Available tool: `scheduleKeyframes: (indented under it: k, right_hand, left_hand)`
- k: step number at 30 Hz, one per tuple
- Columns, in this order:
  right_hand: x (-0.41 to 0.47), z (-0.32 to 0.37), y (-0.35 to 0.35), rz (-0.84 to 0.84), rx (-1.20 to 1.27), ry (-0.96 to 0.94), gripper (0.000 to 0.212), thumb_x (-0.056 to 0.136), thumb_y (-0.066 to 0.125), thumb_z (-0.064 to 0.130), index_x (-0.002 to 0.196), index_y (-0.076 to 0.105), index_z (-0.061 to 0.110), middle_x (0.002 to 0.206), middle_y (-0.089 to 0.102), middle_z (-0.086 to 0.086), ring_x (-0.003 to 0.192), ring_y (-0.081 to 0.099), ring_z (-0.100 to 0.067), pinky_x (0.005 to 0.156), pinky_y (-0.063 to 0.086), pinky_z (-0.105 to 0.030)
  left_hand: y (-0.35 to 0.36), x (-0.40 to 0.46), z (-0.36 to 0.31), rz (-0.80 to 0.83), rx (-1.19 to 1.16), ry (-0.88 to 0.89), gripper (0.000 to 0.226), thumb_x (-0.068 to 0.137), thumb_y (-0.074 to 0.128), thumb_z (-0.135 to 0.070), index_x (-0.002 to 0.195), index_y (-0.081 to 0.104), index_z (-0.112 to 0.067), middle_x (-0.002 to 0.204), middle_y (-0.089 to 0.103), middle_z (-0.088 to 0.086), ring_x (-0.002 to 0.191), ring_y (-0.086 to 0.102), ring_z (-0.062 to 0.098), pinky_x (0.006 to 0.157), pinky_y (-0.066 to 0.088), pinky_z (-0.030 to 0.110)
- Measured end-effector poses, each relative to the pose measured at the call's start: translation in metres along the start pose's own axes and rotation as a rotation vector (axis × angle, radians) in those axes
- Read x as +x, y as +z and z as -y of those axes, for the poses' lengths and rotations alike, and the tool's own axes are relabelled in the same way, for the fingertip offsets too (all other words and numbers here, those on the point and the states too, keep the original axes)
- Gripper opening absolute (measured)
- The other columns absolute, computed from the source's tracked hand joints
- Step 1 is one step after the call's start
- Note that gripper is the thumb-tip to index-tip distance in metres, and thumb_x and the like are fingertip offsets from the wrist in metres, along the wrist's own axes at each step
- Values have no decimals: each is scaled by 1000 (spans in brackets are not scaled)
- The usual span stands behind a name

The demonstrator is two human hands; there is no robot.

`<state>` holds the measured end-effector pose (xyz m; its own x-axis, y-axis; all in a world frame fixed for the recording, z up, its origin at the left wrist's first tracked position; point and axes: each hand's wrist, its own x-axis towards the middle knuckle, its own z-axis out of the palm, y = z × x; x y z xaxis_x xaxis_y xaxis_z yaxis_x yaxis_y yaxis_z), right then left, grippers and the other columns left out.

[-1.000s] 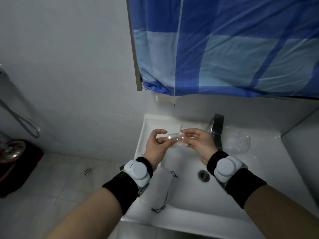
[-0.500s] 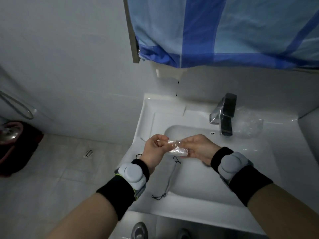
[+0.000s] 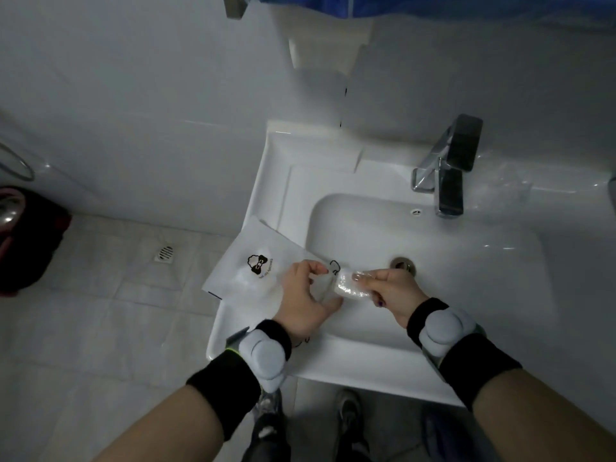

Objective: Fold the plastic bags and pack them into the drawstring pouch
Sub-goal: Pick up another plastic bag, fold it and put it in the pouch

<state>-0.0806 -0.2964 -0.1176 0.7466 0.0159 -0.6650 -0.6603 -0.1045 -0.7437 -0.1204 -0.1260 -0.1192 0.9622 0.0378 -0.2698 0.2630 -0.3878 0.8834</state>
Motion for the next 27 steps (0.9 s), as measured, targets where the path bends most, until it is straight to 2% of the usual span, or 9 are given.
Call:
scheduleKeyframes:
  k: [1, 3, 5, 7, 10, 14, 20, 23, 27]
  right_hand:
    - [1, -5, -3, -21, -13, 2, 10, 78, 73, 15, 82, 70, 6, 60, 54, -3, 40, 33, -9, 40, 29, -17]
    - [1, -14, -6, -40, -28, 10, 11, 77, 74, 17, 83, 71, 9, 54, 55, 2, 45, 30, -12, 40, 28, -18]
    - [0, -21, -7, -16, -35, 23, 9, 77, 74, 17, 83, 71, 11, 59, 56, -6, 44, 30, -13, 40, 28, -19]
    - [-1, -25, -5, 16, -40, 31, 6, 78, 73, 15, 81, 71, 10, 72, 58, -15, 38, 33, -10, 39, 29, -19]
    - [-3, -24, 0, 47, -24, 37, 9, 79, 72, 12, 85, 71, 6, 76, 63, -13, 34, 35, -8, 38, 30, -18]
    - [-7, -13, 12, 55, 36, 52, 23, 76, 75, 10, 96, 68, 0, 72, 64, -7, 35, 38, -9, 39, 32, -19]
    - [-7, 18, 39, 48, 152, 38, 4, 80, 65, -2, 81, 63, 2, 61, 55, -10, 35, 43, -12, 39, 34, -21]
    - [-9, 37, 57, 42, 121, 18, 14, 84, 54, -6, 76, 61, 3, 49, 56, -5, 36, 46, -12, 39, 37, -20]
    - [-12, 57, 88, 11, 120, -5, 30, 87, 43, -9, 63, 53, 7, 55, 53, -8, 49, 49, -20, 48, 42, -25]
  left_hand:
    - [3, -2, 5, 1, 150, 59, 57, 55, 75, -35, 106, 53, -23, 103, 38, -15, 95, 34, 7, 85, 31, 14]
    - [7, -4, 10, -18, 367, 111, 70, 54, 79, -29, 117, 51, -18, 113, 35, -5, 103, 28, 11, 89, 23, 19]
    - [9, -5, 11, -58, 485, 137, 68, 58, 72, -11, 122, 49, -13, 119, 38, 7, 109, 31, 20, 90, 20, 19]
    - [10, -4, 12, -79, 513, 153, 63, 58, 60, 3, 120, 50, -7, 117, 42, 13, 108, 40, 30, 91, 28, 23]
    - [7, -2, 12, -95, 418, 157, 51, 63, 52, 8, 113, 51, -3, 111, 47, 13, 96, 50, 31, 84, 45, 33]
    - [0, -2, -2, -131, 268, 151, 38, 72, 56, 3, 107, 52, -11, 101, 49, 0, 76, 49, 16, 70, 42, 25]
    - [-19, -9, -28, -79, 47, 207, 36, 75, 61, -9, 110, 54, -13, 102, 59, 1, 67, 52, 8, 68, 43, 12]
    - [-35, -15, -37, -47, -16, 216, 38, 72, 59, -12, 110, 56, -12, 100, 60, -5, 68, 54, 7, 70, 44, 12]
    - [-56, -23, -42, -7, -77, 171, 48, 73, 63, 3, 117, 56, -16, 72, 57, -7, 65, 54, 3, 71, 46, 12]
